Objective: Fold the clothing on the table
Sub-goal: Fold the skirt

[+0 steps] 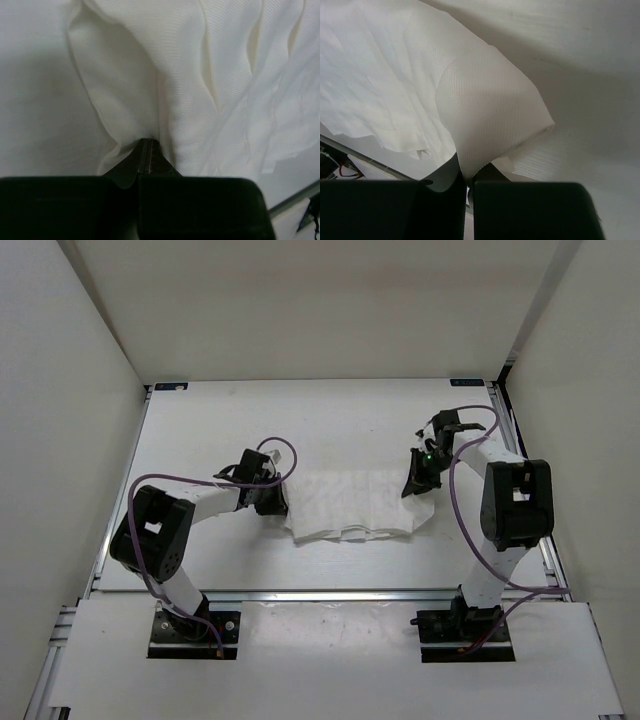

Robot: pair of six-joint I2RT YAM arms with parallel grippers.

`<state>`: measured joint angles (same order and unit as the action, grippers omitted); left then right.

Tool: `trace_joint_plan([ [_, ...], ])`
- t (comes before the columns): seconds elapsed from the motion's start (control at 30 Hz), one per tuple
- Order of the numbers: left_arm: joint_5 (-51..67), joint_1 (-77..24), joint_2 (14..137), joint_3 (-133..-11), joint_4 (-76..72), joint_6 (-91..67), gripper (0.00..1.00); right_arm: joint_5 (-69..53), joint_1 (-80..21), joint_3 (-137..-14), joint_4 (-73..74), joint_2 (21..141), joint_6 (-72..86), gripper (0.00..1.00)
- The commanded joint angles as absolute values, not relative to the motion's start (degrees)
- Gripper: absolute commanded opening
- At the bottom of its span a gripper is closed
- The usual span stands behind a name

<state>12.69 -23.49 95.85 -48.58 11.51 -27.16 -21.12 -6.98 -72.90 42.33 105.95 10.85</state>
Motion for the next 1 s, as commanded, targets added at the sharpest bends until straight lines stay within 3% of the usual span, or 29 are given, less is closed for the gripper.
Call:
trace_joint_plan([
  [0.0,18.01,-26.01,93.52,-44.57,12.66,-30.15,0.0,-22.41,-5.37,-72.16,45.17,102.31,9.06,0.0],
  [0.33,19.51,-26.37,92.72,-44.47,12.13,-30.06,0.0,-27.24,-9.13,-86.56,54.57,103.97,10.27,0.0],
  [0.7,20.04,-26.02,94.13,-46.05,11.51,-30.06,0.0,-36.99,-22.49,-90.35,49.93,109.06,14.94,0.0],
  [0.97,20.48,-25.4,95.1,-47.46,11.25,-30.06,0.0,-41.39,-28.03,-100.09,48.95,116.01,16.96,0.0],
])
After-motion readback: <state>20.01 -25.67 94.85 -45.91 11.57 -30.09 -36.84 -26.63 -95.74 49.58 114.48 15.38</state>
